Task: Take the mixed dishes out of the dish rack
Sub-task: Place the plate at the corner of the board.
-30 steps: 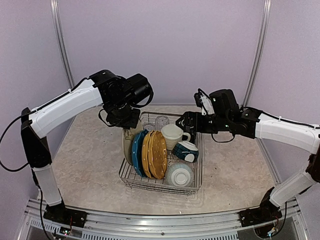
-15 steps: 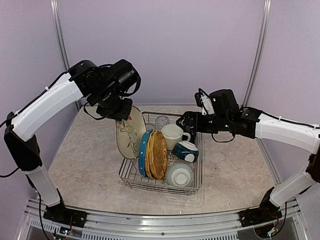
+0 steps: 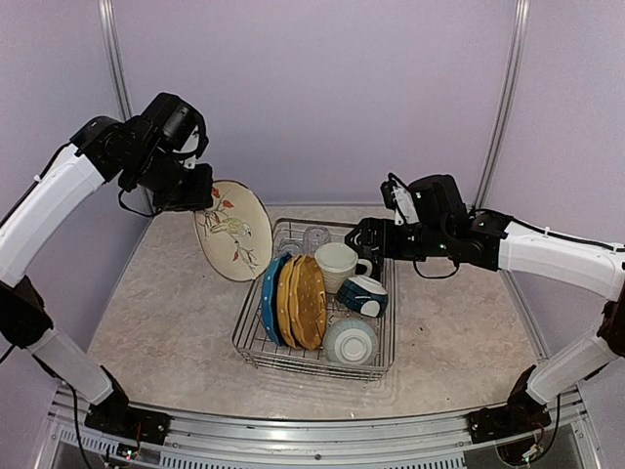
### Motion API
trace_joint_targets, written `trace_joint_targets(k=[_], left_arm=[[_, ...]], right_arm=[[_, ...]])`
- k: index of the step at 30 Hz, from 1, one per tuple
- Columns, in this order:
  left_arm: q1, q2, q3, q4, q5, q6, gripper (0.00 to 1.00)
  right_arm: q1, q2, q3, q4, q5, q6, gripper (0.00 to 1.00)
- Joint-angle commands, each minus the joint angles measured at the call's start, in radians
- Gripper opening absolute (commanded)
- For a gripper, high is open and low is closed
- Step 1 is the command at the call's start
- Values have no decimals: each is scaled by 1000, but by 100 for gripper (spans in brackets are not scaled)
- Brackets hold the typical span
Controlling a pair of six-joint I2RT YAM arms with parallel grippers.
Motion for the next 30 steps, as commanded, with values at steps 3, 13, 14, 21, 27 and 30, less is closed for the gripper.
trace_joint_targets(k=[3, 13, 14, 21, 27, 30], left_arm=[[194, -141, -106, 257, 218, 13, 0], [720, -314, -482, 633, 667, -160, 0], [763, -322, -526, 698, 687, -195, 0], [901, -278, -788, 1069, 651, -406, 0], [933, -109, -896, 1339, 568, -512, 0], [948, 18, -877, 1409, 529, -517, 0]], right_arm=[[2, 6, 16, -28, 34, -6, 100], [1, 0, 19, -47, 66, -19, 100], [-1, -3, 17, -47, 72, -20, 100], [-3, -10, 11, -40, 72, -25, 100], [-4, -34, -3, -49, 83, -24, 100], [-4, -53, -19, -50, 89, -19, 100]])
